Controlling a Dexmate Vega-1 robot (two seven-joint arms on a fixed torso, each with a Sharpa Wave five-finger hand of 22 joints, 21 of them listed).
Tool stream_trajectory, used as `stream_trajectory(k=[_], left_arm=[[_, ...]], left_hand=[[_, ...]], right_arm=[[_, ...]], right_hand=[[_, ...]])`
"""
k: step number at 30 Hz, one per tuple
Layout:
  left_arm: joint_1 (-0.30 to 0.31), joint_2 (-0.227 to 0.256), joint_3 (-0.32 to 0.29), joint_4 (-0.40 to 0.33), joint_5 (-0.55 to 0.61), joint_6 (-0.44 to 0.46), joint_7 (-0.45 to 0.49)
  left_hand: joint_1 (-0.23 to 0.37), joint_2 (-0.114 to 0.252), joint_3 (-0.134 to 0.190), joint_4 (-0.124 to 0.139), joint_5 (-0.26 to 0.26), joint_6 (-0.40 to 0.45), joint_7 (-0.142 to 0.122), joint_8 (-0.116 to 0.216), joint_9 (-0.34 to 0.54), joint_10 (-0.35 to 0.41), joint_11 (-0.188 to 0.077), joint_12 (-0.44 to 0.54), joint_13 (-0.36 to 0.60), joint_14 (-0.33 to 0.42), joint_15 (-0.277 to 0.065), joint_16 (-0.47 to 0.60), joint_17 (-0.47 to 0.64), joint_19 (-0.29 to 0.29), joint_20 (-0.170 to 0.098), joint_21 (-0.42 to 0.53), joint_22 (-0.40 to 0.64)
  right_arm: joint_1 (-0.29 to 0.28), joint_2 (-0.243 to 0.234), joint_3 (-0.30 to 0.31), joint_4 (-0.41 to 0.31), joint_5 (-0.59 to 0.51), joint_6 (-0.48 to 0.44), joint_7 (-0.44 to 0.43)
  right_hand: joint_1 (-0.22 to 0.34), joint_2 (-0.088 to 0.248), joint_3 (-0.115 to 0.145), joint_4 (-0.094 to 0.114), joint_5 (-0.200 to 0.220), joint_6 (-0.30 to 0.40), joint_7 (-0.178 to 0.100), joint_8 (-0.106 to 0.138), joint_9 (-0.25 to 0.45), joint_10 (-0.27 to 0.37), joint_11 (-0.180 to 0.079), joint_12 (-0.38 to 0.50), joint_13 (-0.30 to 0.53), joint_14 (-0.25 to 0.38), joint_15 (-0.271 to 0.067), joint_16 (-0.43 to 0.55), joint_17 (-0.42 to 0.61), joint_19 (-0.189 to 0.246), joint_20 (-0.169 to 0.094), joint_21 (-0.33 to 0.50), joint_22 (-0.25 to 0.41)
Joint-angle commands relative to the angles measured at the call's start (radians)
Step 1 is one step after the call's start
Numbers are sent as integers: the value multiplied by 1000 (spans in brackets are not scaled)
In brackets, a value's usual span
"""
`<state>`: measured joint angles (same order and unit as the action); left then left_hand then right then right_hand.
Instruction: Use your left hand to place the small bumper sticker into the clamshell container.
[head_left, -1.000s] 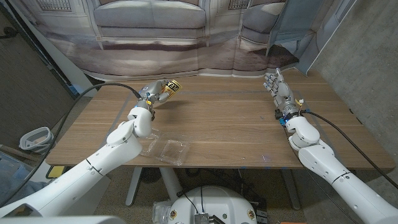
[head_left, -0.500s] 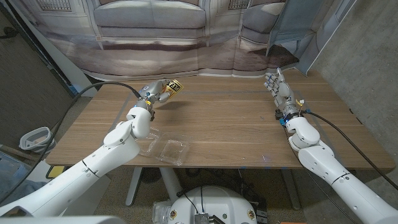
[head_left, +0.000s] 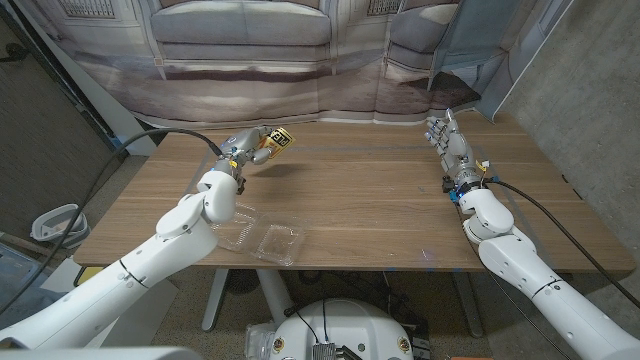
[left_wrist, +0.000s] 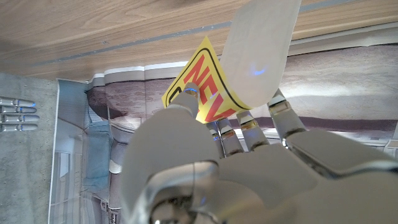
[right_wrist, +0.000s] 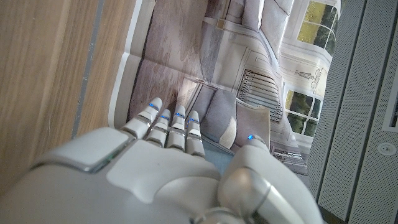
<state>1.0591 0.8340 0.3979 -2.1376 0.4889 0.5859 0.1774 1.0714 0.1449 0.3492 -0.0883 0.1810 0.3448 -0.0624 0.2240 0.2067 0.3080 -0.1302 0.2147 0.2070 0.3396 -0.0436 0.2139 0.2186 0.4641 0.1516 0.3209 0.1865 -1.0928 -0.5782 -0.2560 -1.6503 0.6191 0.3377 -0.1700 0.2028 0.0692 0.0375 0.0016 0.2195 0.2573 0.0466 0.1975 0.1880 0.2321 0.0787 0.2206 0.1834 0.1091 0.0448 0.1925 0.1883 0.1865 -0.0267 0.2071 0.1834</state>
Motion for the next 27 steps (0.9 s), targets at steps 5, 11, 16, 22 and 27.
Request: stream_trajectory(k=[5,11,16,22,27], left_arm=[[74,51,-77,-59,-29,-69,-15],[109,56,-111,-74,-48,-103,-24],[133,56,-125,-89,-39,-116,-22],[162,58,-134,-118,-19,-118,-24],[198,30,-168,-111,-37,-158,13]], left_hand=[[-7,-4,5,-2,-1,1,-2,-2,2,-3,4,-3,4,-6,-20,-4,2,-4,-2,-1,3],[-8,-4,6,-2,-1,2,-3,-2,2,-2,2,-2,4,-6,-23,-4,2,-5,-2,-2,3],[-9,-5,6,-2,-1,2,-3,-2,2,-2,1,-2,4,-4,-23,-4,3,-6,-3,-3,3],[-10,-6,6,-2,-2,2,-2,-3,2,-1,-2,-2,4,-5,-24,-4,2,-6,-3,-4,3],[-10,-6,7,-2,-2,1,-4,-3,2,-1,-1,-3,4,-5,-25,-4,2,-6,-3,-5,3]], right_arm=[[-18,-7,6,-20,-8,2,-10],[-29,-8,10,-31,-12,7,-16],[-32,-8,12,-29,-11,15,-10],[-35,-8,14,-26,-14,24,-5],[-36,-3,14,-18,-8,25,-4]], right_hand=[[7,6,0,-8,-5,5,-1,2,3,9,2,0,6,6,2,-1,2,10,0,-1,4],[7,7,0,-8,-6,4,0,2,3,11,1,1,6,8,2,-1,2,9,1,-1,4],[7,7,0,-8,-6,4,-1,2,3,11,1,1,6,7,2,-1,2,10,1,-1,4],[8,6,-1,-9,-6,4,-1,1,3,10,0,0,6,8,1,-1,2,10,1,-1,4],[8,6,-1,-9,-6,5,-1,2,3,11,2,0,6,8,1,-1,2,10,1,-1,4]])
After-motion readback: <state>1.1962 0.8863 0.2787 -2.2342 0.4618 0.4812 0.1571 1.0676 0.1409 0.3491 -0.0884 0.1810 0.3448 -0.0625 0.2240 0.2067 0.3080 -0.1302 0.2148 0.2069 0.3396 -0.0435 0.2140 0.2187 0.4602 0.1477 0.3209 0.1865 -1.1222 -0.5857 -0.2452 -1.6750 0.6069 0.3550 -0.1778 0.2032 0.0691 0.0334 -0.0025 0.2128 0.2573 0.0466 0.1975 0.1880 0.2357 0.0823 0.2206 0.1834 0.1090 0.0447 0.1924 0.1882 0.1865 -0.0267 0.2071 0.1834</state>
